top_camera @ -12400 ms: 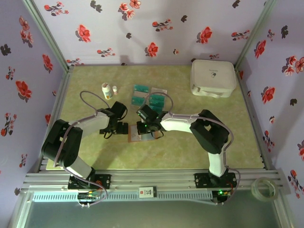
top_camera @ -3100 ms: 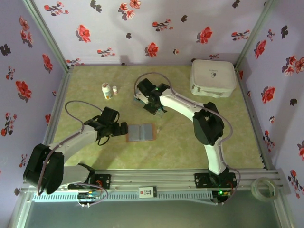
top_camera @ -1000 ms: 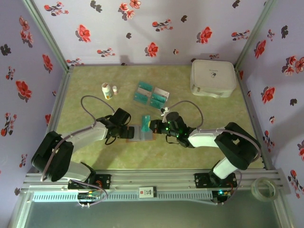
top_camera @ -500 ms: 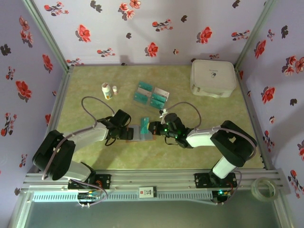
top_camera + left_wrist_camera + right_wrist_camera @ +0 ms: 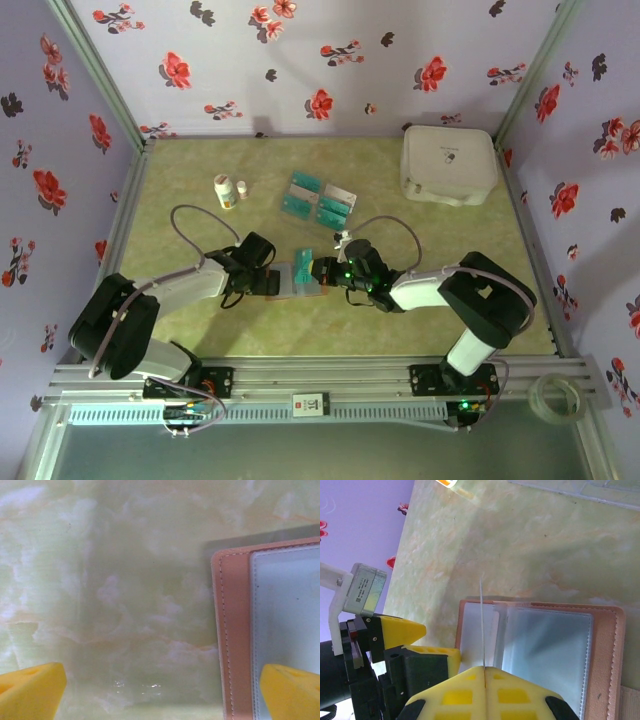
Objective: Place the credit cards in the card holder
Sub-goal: Insert the credit card into the card slot.
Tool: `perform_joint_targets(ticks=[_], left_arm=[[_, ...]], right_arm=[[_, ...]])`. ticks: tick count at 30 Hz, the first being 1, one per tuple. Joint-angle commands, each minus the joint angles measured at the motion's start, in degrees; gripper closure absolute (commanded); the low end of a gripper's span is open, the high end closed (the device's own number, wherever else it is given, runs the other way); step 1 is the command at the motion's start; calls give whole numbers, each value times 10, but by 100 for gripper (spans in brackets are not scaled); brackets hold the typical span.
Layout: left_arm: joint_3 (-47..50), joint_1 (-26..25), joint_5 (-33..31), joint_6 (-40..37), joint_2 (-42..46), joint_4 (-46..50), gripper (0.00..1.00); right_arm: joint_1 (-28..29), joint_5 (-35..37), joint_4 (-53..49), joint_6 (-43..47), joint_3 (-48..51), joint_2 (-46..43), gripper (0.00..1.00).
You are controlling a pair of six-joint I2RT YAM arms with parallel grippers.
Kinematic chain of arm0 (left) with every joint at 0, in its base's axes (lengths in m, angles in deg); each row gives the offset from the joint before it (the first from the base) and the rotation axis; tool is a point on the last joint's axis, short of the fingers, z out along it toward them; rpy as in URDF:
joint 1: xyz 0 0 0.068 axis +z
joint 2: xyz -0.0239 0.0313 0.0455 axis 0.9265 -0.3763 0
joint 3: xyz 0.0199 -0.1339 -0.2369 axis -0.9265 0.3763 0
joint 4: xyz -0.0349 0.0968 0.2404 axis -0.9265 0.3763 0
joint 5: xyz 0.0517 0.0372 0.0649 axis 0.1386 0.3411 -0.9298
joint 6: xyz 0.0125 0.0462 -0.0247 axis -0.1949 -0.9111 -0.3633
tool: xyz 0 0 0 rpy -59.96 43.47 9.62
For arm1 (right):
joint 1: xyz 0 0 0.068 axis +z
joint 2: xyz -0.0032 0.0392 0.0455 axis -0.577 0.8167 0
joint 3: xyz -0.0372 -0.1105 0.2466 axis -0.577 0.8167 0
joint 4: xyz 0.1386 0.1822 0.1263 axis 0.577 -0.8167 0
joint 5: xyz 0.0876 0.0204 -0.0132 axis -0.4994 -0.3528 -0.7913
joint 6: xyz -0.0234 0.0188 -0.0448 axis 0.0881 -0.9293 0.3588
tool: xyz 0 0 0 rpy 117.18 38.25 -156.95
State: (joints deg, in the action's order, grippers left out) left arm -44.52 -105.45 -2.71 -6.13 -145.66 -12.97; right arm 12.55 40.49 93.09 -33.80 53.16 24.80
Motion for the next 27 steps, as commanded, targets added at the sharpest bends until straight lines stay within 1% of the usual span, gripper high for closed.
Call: perform_joint_targets(ticks=[1, 13, 27], left_arm=[[9, -4, -17, 13, -8, 14, 0], [12, -4, -17, 14, -4, 13, 0], [12, -4, -17, 13, -4, 13, 0]], right_arm=[[5, -1, 21, -11, -13, 15, 100], [6, -14, 58, -25, -20, 44, 100], [5, -15, 72, -28, -21, 69, 100]])
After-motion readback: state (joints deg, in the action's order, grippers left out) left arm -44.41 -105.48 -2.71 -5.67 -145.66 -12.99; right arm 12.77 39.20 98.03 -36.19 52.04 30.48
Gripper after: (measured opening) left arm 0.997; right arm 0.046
